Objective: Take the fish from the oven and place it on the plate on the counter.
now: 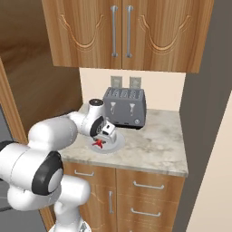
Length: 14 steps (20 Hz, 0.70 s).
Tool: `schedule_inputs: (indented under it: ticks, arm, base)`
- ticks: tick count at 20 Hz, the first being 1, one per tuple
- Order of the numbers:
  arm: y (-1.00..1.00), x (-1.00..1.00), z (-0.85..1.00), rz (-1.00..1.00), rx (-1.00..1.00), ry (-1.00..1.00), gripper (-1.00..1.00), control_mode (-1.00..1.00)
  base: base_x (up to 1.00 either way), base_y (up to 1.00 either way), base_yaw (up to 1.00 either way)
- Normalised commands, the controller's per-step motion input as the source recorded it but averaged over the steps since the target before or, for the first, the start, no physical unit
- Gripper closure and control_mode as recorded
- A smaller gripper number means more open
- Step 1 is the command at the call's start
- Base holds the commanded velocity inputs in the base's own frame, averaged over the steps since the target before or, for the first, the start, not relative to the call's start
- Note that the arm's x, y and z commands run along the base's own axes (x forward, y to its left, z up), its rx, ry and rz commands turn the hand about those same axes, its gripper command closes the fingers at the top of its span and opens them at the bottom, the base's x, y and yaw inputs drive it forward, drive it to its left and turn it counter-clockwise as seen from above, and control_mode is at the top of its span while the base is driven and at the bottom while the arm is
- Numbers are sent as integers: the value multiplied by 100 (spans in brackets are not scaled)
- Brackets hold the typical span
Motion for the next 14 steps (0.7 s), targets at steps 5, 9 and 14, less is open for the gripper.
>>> schedule_inputs:
  ticks: [5,9,14]
  arm:
    - [0,26,-29,-3,0,0,100,-100]
    - [0,1,-17,-3,0,0,100,-100]
    - [0,7,-19,-3,0,0,100,-100]
  base:
    - [0,0,0]
    - [0,0,0]
    - [0,0,0]
